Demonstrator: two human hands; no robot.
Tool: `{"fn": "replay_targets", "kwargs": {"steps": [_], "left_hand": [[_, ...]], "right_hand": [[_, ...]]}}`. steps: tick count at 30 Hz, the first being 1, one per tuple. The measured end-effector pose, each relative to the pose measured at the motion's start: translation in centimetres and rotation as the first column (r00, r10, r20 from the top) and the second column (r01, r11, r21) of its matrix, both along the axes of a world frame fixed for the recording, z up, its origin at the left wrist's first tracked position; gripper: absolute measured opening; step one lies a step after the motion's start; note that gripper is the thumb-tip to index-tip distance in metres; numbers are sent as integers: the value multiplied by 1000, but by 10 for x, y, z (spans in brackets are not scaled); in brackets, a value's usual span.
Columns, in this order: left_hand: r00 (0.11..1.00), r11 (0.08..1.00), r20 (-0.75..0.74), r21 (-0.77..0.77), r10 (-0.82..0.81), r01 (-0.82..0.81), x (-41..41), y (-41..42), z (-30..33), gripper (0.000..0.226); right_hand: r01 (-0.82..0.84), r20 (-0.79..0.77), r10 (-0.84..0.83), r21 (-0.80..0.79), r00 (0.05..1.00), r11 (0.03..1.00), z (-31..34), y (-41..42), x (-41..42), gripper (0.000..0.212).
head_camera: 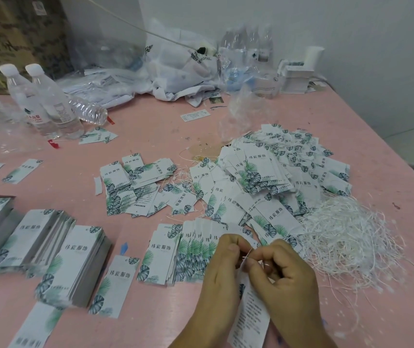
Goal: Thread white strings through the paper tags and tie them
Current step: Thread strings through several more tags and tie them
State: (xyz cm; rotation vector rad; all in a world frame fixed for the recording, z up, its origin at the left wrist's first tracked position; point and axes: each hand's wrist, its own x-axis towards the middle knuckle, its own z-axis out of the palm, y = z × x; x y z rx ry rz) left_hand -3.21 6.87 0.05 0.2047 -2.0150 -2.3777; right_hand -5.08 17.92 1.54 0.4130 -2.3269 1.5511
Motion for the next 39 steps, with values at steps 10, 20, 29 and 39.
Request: {"fn": "replay_targets", "kwargs": {"steps": [10,20,29,39], "left_hand": [[998,990,-57,136,30,-22,-2,-1,7,21],[940,966,-308,-161,145,-202,-2,-7,8,10],[951,964,-161,25,265,-264,-7,-20,16,19],[968,951,-110,244,224,-192,-7,-25,20,20]], "right_hand": [[35,47,-32,-76,998,996,3,4,0,15],[-18,204,52,-165,978,986,7,10,-4,25],[-47,576,254,-350,777,936,12,34,-21,20],[-234,667,459,-404,586,885,12,60,-32,27]]}}
